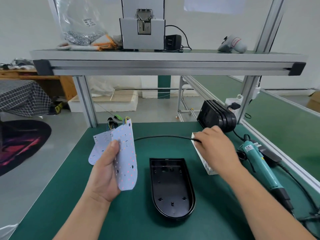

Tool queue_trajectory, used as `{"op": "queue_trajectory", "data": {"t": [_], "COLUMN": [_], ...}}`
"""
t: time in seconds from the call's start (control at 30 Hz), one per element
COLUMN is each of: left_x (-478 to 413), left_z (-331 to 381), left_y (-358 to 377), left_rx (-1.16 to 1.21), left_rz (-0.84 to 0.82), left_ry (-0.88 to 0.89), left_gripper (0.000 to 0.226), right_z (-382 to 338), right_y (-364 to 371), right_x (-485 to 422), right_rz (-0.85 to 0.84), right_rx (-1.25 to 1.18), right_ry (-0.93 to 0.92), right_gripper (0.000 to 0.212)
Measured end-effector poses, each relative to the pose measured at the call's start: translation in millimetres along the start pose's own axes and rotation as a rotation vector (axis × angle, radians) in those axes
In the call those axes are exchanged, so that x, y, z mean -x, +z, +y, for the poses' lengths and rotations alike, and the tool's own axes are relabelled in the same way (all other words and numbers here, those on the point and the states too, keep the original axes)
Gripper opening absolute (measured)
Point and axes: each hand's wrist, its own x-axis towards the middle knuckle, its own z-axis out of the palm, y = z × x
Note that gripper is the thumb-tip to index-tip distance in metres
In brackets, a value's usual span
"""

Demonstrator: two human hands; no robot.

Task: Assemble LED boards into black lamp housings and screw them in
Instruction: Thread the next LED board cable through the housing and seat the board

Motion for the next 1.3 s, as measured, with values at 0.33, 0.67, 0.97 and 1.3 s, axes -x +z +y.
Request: {"op": "queue_trajectory", "data": {"t": [0.33, 0.67, 0.97, 1.3], "left_x": [-2, -2, -6, 0], "left_z": [-27, -40, -50, -48], "left_y": [4, 6, 11, 17], "left_rx": [-0.026, -0.02, -0.082, -0.295], "left_rz": [0.051, 0.076, -0.001, -0.027], "left_ry": [-0.113, -0.153, -0.095, -0.112], "left_gripper": [0.031, 0.055, 0.045, 0.041], "right_z": [-28, -73, -80, -74], "right_y": [-7, 35, 28, 35], "right_x": [8, 22, 25, 20], "right_rz": [-0.236, -0.289, -0.245, -0.199], "right_rx": [-1.188, -0.661, -0.667, -0.564], "right_ry": [0.392, 0.197, 0.102, 0.047], "right_gripper": [0.023, 0.013, 0.021, 0.035]}}
